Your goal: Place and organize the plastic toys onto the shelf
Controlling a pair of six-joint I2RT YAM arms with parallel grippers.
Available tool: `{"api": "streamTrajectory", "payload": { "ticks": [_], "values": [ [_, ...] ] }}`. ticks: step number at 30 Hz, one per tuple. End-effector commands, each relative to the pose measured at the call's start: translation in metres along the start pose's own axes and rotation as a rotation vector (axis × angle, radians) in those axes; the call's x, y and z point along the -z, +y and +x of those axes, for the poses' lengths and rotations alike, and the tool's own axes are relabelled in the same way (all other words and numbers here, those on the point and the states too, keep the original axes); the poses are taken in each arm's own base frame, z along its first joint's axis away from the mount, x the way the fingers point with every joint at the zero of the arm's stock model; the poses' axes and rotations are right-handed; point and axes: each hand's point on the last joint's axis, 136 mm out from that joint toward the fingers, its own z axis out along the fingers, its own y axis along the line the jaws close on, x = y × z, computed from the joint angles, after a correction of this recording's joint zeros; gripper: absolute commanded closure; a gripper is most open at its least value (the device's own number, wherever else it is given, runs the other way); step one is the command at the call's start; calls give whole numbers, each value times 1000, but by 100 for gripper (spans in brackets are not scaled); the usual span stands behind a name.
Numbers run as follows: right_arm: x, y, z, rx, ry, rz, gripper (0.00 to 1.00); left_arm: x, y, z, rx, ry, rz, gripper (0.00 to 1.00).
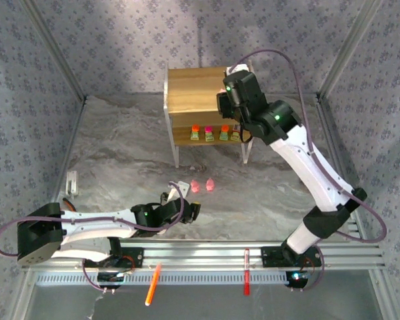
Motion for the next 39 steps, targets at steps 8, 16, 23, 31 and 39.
{"api": "streamTrajectory", "payload": {
  "ticks": [8, 16, 23, 31, 39],
  "values": [
    [31, 2, 23, 22, -15, -7, 57, 5, 10, -21, 46, -45, -59, 15],
    [41, 6, 63, 14, 18, -24, 59, 4, 15, -25, 67, -42, -66, 15],
    [32, 12, 110, -9, 91, -40, 59, 1, 22, -25, 87, -37, -77, 15],
    [22, 19, 153, -16, 165, -53, 59, 4, 33, -24, 110, -40, -93, 15],
    [10, 29, 195, -47, 242, -79, 59, 7, 43, -22, 135, -46, -104, 15]
  ]
}}
